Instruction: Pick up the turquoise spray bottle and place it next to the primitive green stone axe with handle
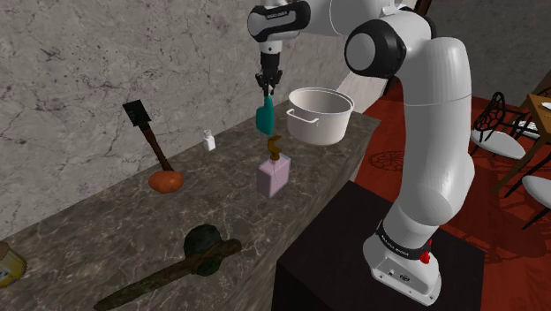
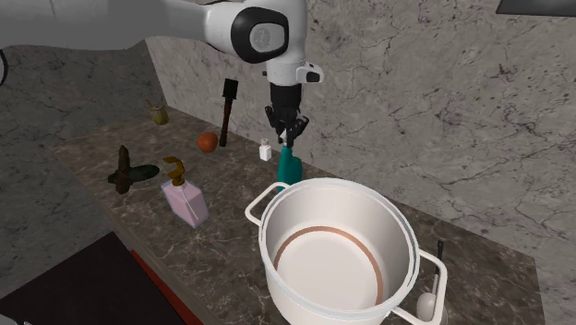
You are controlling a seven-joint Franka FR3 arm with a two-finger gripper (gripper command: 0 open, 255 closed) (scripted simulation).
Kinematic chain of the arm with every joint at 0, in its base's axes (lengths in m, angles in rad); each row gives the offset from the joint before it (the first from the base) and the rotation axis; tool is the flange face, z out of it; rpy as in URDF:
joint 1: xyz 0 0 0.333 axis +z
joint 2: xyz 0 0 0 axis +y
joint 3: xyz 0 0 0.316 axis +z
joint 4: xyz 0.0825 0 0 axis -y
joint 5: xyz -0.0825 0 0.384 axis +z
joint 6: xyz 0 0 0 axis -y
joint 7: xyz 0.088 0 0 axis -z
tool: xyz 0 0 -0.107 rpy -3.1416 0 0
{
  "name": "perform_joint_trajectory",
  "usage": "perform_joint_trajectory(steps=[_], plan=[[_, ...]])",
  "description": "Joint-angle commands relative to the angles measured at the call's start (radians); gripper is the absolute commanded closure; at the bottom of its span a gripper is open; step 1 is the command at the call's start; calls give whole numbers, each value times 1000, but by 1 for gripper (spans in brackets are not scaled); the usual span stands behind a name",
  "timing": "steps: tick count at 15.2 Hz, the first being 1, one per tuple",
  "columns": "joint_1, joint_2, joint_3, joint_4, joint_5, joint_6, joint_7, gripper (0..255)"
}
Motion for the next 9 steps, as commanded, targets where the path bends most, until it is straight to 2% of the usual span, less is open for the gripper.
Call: perform_joint_trajectory(steps=[1, 9], plan=[[-2, 1, 0, 30, 0, -29, 1, 255], [-10, 12, -1, 155, 1, -143, 3, 255]])
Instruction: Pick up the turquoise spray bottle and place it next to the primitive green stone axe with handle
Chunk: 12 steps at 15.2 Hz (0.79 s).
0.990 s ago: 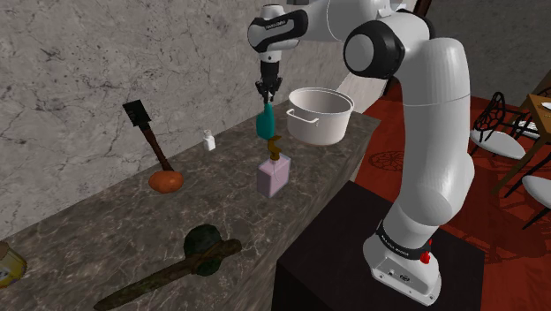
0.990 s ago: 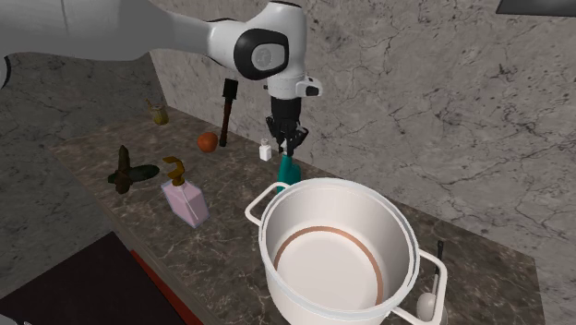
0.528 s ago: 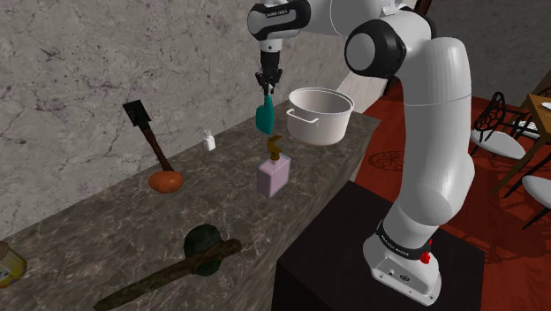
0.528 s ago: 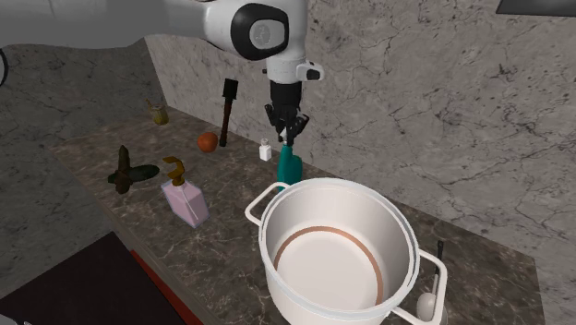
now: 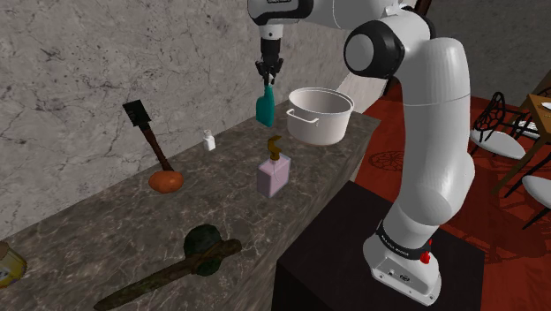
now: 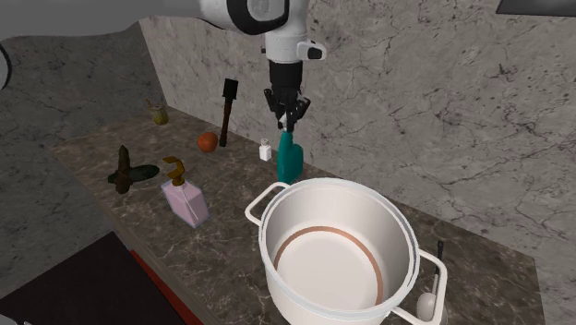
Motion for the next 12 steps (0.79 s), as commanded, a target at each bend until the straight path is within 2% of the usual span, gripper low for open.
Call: perform_joint_trajectory(steps=[1, 4, 12], plan=[[-2, 6, 0, 38, 1, -32, 1, 255], [-7, 17, 0, 92, 3, -76, 2, 255], [117, -171, 32, -78, -41, -88, 144, 255]])
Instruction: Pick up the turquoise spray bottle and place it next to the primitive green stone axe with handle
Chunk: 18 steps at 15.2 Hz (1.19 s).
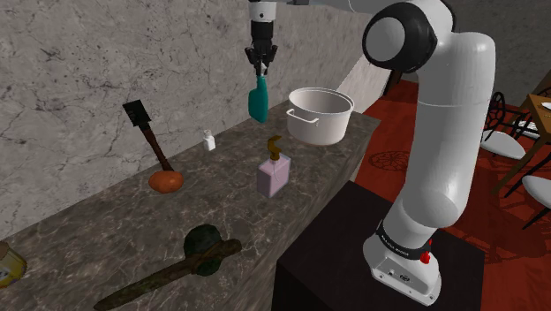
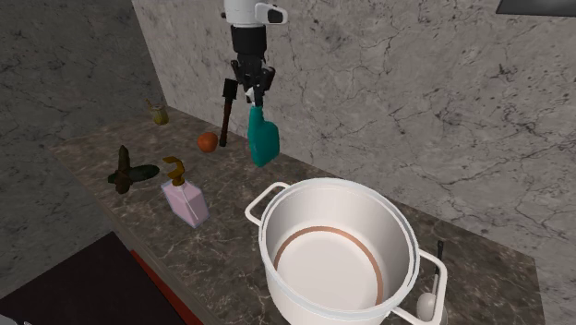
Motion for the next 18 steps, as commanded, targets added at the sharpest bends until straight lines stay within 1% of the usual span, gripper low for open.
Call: perform_joint_trajectory(steps=[1, 5, 10, 14, 18], plan=[[29, -38, 11, -29, -10, -8, 40, 255], [83, -100, 38, -60, -25, -37, 118, 255], [147, -152, 78, -62, -38, -86, 221, 255], [197, -174, 112, -35, -44, -134, 305, 255], [247, -176, 149, 19, -49, -190, 390, 255]])
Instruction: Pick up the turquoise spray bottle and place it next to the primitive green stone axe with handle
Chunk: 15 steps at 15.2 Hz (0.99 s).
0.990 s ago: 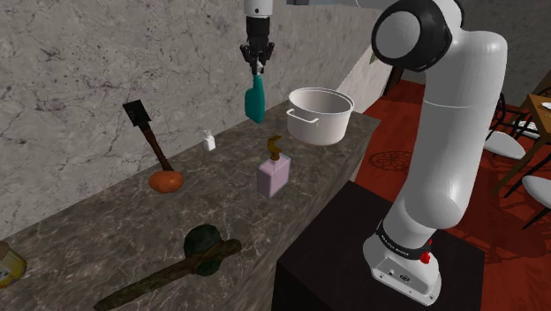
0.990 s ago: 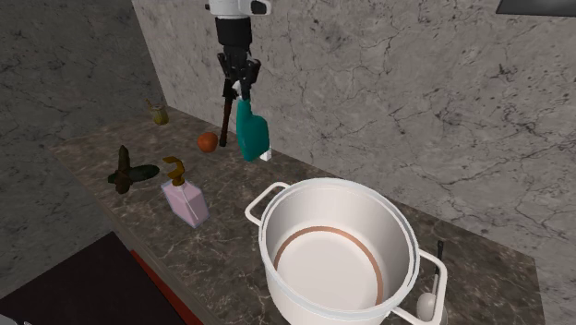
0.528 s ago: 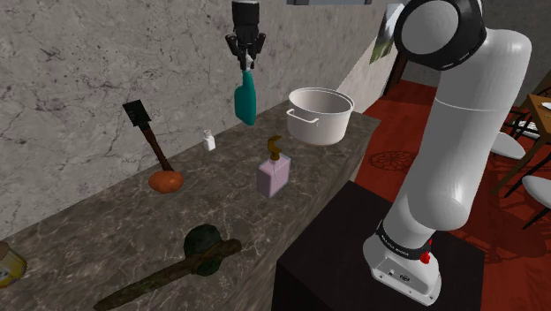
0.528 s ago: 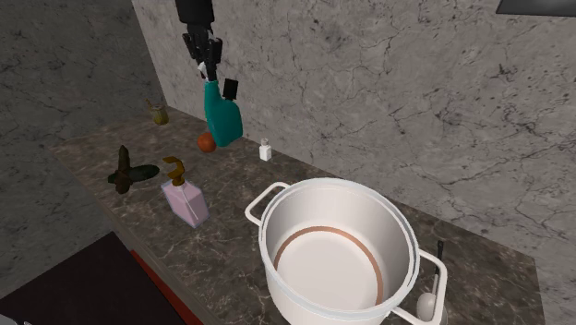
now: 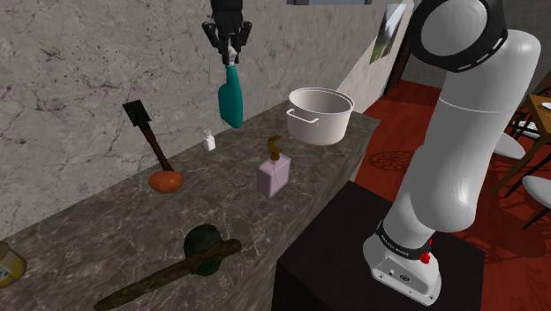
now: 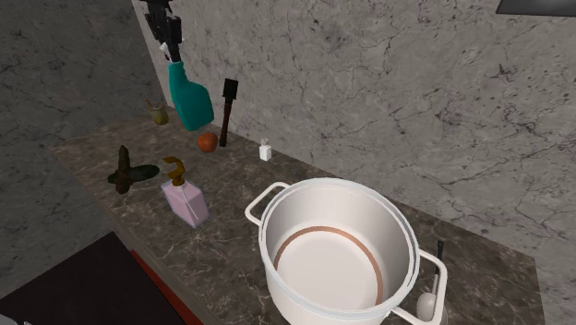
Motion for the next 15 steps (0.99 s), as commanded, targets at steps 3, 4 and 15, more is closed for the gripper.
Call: perform_joint_trajectory(steps=[3, 4, 15], plan=[[49, 19, 35, 88, -4, -70, 85, 255], [62, 26, 45, 113, -6, -87, 107, 255], [179, 109, 112, 303, -23, -194, 284, 255]])
